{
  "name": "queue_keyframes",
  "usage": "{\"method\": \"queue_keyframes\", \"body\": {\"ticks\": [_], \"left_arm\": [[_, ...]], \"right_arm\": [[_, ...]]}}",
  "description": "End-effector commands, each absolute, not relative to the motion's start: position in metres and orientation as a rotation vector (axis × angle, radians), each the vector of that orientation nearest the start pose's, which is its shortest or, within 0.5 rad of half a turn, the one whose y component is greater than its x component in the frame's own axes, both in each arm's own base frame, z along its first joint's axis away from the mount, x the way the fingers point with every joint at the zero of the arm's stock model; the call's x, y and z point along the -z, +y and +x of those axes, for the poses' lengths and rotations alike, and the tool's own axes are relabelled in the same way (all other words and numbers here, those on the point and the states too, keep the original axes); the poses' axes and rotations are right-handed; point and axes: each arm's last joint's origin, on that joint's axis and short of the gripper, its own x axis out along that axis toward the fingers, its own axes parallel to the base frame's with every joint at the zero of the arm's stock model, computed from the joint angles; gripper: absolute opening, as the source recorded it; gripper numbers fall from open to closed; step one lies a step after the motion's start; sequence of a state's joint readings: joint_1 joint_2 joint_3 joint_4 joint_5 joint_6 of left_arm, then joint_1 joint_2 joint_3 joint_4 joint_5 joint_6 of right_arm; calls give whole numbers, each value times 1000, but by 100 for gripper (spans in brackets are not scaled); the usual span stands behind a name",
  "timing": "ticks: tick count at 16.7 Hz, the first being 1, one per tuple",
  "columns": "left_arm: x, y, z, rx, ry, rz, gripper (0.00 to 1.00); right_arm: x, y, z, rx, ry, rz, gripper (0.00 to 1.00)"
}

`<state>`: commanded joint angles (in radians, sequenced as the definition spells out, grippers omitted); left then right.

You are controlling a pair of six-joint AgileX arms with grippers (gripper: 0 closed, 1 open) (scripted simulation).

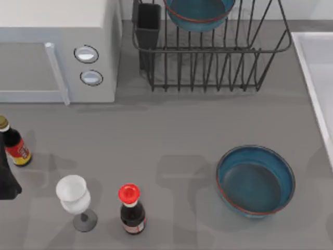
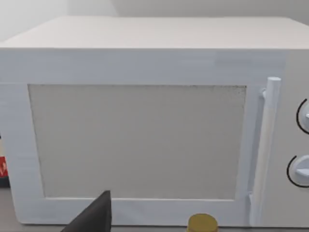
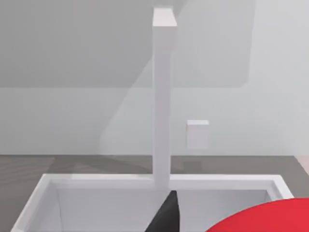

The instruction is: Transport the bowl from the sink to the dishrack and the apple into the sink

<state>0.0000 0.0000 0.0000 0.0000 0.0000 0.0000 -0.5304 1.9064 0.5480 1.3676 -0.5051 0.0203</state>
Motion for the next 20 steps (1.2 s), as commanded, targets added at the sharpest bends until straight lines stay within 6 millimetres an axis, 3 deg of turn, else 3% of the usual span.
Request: {"method": "queue_keyframes", "body": {"ticks": [6,12,20], "left_arm": [[-160,-1,106,0,0,0,100],[-160,-1,106,0,0,0,100],[-160,-1,106,0,0,0,100]], "right_arm": [[-65,-138,270,9,-6,-3,0],[-59,-136,267,10,0,0,0],[-59,-136,267,10,0,0,60]]}}
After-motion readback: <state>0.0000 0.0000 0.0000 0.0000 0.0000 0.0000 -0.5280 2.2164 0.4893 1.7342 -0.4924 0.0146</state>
